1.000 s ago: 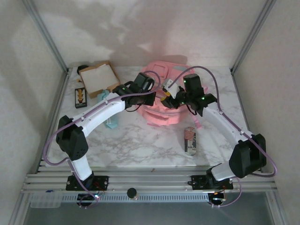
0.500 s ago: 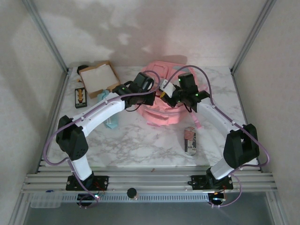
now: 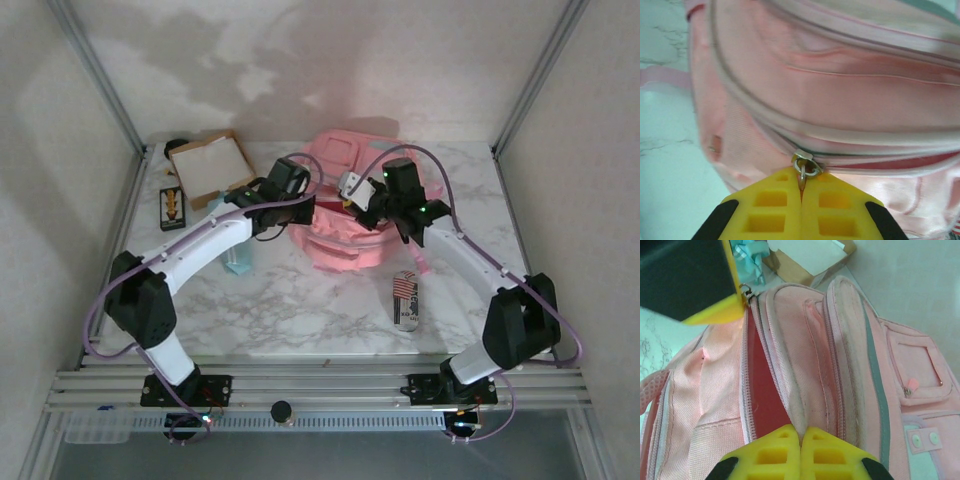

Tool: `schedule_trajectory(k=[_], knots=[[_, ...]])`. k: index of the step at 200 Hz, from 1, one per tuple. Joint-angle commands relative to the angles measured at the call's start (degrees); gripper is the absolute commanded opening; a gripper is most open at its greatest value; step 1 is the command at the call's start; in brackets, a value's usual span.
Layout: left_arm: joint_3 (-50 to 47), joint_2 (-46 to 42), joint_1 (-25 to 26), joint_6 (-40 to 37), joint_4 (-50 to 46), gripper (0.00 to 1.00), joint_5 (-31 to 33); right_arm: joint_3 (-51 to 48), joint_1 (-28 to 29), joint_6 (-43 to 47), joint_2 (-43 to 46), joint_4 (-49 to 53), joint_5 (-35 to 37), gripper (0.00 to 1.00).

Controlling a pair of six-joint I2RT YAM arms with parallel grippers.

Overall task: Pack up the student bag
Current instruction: Unzip the student bag at the top-center of the table.

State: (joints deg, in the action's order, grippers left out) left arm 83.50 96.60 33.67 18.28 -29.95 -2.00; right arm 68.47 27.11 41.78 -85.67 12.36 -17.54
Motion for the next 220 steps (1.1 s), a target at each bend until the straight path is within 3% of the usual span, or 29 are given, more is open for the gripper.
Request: schedule_trajectory(k=[1,62,104,114,139,197,220], knots=[[-2.76,-2.52,-4.89,0.74,-2.23,0.00,7.12,-2.15,-3.05,1.38,5.61,-4.25,2.33,0.00],[-7.48,-0.02,-10.36,-1.14,3.48,0.00,7.67,-9.28,-7.75,-0.61,12.30,-10.07,4.28,0.00],[-18.88,-9.32,-6.51,0.64,13.97,0.00,-3.60,-9.39,-5.36,-1.14,12.47,-11.00,2.13,0.00],[-18.66,-9.46,-5.72,0.79,14.45,0.00,-4.69,-9.31,-3.82,-1.09,11.78,-10.25,2.17,0.22],[-16.71,-9.48,-3.69,0.86,15.34,0.00,-7.22,-7.82,0.37,-0.39,7.85,-5.78,4.64,0.38],[-14.51,-10.40,0.17,-0.04,13.14,0.00,-7.40,-1.97,5.96,0.72,1.51,-2.11,8.71,0.61],[-14.65,-11.41,0.18,0.32,12.84,0.00,-7.11,0.46,6.70,1.50,-1.73,0.14,9.14,0.63]])
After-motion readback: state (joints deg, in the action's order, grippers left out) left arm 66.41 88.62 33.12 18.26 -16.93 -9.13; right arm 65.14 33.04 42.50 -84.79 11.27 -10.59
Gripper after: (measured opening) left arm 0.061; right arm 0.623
